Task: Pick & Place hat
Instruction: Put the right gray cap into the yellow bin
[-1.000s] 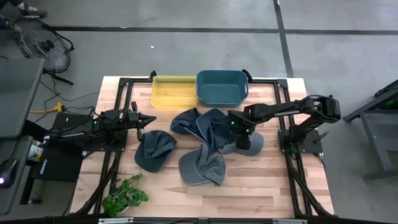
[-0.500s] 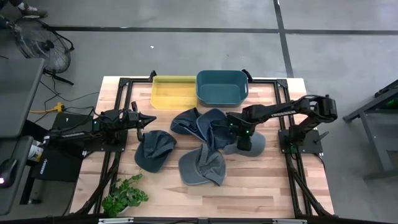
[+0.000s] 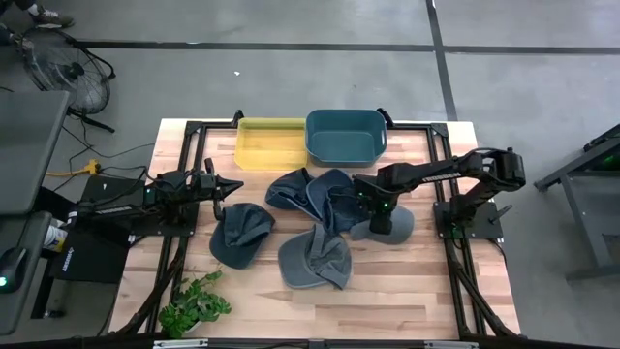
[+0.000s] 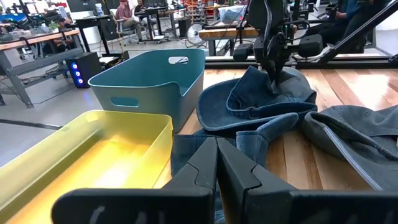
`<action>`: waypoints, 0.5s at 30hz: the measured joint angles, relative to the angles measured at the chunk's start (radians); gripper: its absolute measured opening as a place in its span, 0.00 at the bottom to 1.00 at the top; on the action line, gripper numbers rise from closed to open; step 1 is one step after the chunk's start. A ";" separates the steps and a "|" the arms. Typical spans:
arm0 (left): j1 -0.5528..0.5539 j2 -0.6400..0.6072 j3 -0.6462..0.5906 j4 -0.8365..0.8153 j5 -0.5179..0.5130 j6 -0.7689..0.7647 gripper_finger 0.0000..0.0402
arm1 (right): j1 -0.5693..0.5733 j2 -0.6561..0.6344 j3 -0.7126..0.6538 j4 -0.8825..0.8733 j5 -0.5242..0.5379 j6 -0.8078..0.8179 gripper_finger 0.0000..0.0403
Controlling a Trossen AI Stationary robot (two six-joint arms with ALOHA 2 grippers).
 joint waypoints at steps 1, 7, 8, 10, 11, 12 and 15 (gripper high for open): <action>0.000 0.000 0.000 0.000 0.000 0.000 0.00 | 0.001 -0.002 0.003 -0.001 -0.002 0.006 0.01; 0.000 0.000 0.000 0.000 0.000 0.000 0.00 | 0.029 -0.023 0.042 -0.082 0.005 0.020 0.01; 0.000 0.000 0.000 0.000 0.000 0.000 0.00 | 0.035 -0.031 0.049 -0.104 0.004 0.021 0.01; 0.000 0.000 0.000 0.000 0.000 0.000 0.00 | 0.049 -0.050 0.059 -0.137 0.000 0.039 0.00; 0.000 0.000 0.000 0.000 0.000 0.000 0.00 | 0.056 -0.061 0.065 -0.154 -0.001 0.047 0.00; 0.000 0.000 0.000 0.000 0.000 0.000 0.00 | 0.064 -0.075 0.070 -0.172 -0.002 0.061 0.00; 0.000 0.000 0.000 0.000 0.000 0.000 0.00 | 0.089 -0.119 0.079 -0.223 -0.002 0.104 0.00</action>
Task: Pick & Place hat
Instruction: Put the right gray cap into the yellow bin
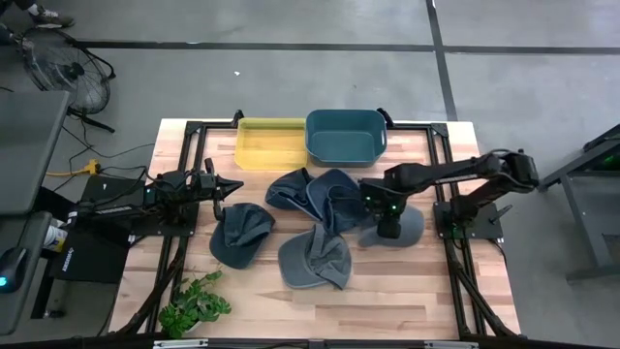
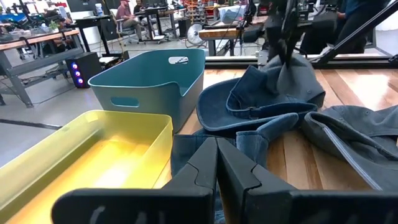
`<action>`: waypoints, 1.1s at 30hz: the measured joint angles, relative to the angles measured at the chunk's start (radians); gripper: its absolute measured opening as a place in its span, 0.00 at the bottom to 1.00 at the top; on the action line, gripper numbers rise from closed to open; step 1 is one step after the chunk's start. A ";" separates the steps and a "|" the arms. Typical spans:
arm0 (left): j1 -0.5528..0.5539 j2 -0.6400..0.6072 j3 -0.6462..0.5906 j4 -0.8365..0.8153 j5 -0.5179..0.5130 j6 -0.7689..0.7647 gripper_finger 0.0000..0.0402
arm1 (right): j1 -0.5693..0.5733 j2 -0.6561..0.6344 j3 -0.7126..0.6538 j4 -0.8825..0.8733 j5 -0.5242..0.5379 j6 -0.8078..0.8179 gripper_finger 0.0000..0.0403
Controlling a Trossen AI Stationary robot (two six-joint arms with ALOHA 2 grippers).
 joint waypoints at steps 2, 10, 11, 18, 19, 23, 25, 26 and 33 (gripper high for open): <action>0.000 0.000 0.000 0.000 0.000 0.000 0.00 | 0.015 -0.035 0.001 -0.021 -0.001 0.038 0.00; 0.000 0.000 0.000 0.000 0.000 0.000 0.00 | 0.084 -0.184 0.001 -0.071 0.027 0.186 0.00; 0.000 0.000 0.000 0.000 0.000 0.000 0.00 | 0.093 -0.201 0.001 -0.074 0.036 0.203 0.00; 0.000 0.000 -0.001 0.010 -0.006 0.067 0.00 | 0.142 -0.287 0.001 -0.091 0.074 0.300 0.00; 0.000 0.000 -0.001 0.010 -0.005 0.069 0.00 | 0.147 -0.295 0.001 -0.091 0.075 0.307 0.00; 0.000 0.000 -0.001 0.011 -0.002 0.069 0.00 | 0.156 -0.310 0.001 -0.090 0.085 0.325 0.00; 0.000 0.000 -0.001 0.011 -0.002 0.070 0.00 | 0.156 -0.310 0.001 -0.090 0.086 0.326 0.00; 0.000 0.000 -0.001 0.012 -0.002 0.070 0.00 | 0.156 -0.310 0.001 -0.089 0.085 0.325 0.00; 0.000 0.000 -0.002 0.018 0.032 -0.048 0.00 | 0.156 -0.309 0.001 -0.073 0.093 0.317 0.00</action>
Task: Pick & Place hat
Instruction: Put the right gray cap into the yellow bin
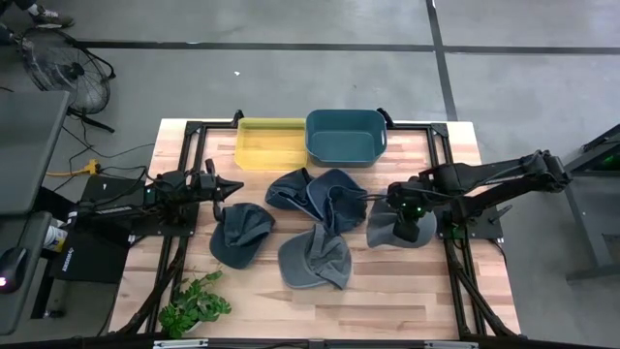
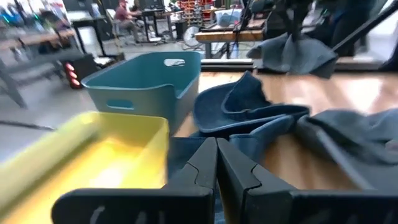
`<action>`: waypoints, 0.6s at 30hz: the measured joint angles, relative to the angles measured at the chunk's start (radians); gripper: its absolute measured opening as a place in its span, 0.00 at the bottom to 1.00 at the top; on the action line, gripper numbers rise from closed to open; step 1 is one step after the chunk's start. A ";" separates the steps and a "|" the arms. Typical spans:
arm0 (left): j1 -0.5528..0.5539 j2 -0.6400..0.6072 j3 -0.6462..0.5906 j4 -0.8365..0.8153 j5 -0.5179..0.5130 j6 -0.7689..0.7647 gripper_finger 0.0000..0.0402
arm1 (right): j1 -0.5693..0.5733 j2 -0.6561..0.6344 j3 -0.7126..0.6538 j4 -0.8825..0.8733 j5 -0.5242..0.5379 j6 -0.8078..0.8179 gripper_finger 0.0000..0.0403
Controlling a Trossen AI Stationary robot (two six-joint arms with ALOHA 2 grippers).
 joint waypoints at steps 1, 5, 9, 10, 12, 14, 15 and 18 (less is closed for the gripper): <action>0.000 0.000 0.000 0.000 0.010 -0.025 0.00 | 0.000 0.000 0.000 0.000 0.000 0.000 0.00; 0.000 0.000 0.000 0.002 0.023 -0.086 0.00 | 0.000 0.000 0.000 0.000 -0.005 -0.004 0.00; 0.000 0.000 0.000 0.003 0.027 -0.161 0.00 | 0.000 0.000 0.000 0.017 -0.012 -0.013 0.00; 0.000 0.000 0.000 0.003 0.029 -0.193 0.00 | 0.000 0.000 0.000 0.022 -0.012 -0.016 0.00; 0.000 0.000 0.000 0.003 0.024 -0.235 0.00 | 0.000 0.000 0.000 0.034 -0.011 -0.018 0.00; 0.000 0.000 0.000 0.003 0.022 -0.275 0.00 | 0.000 0.000 0.000 0.051 -0.003 -0.018 0.00; 0.000 0.000 0.000 0.003 0.016 -0.288 0.00 | 0.000 0.000 0.000 0.062 -0.002 -0.018 0.00; 0.000 0.000 0.000 0.005 -0.012 -0.329 0.00 | 0.000 0.000 0.000 0.085 0.000 -0.021 0.00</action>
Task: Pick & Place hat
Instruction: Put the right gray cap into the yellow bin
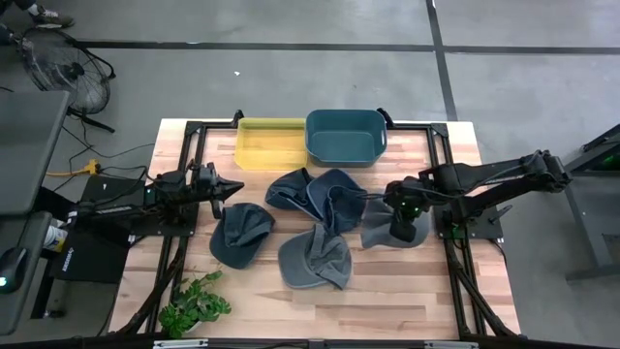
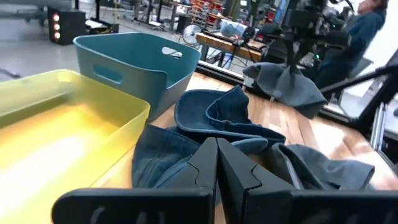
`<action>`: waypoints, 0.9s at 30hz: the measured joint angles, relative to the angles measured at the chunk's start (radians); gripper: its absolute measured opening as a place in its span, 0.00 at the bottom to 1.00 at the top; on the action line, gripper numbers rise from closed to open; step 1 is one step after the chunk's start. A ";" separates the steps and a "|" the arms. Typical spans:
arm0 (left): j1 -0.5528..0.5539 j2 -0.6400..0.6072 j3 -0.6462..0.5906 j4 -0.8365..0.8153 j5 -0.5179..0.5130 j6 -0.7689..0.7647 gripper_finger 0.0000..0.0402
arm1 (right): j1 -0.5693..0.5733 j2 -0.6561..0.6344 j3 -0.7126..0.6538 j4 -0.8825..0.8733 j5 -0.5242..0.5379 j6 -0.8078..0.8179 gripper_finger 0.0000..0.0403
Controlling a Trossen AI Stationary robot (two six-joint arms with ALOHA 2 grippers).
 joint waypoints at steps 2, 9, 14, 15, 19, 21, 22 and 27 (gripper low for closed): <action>0.000 0.000 0.000 0.000 0.000 -0.032 0.00 | 0.000 0.000 0.000 0.018 0.007 0.001 0.00; 0.000 0.000 0.000 0.000 -0.002 -0.085 0.00 | -0.003 0.000 0.000 0.104 0.030 -0.004 0.00; 0.000 0.000 0.000 -0.001 0.017 -0.166 0.09 | -0.003 0.000 0.000 0.153 0.056 -0.005 0.00; 0.000 0.000 0.000 -0.001 0.016 -0.183 0.13 | -0.003 0.000 0.000 0.165 0.060 -0.004 0.00; 0.000 0.000 0.001 0.008 -0.015 -0.318 0.34 | -0.003 0.005 0.022 0.199 0.099 -0.010 0.00; 0.000 0.000 0.001 0.030 -0.035 -0.420 0.46 | -0.003 0.006 0.043 0.231 0.134 -0.026 0.00; 0.000 0.003 0.001 0.045 -0.040 -0.463 0.51 | -0.003 0.006 0.055 0.247 0.154 -0.037 0.00; 0.000 0.037 0.002 0.137 -0.016 -0.603 0.71 | -0.036 0.010 0.108 0.334 0.220 -0.101 0.00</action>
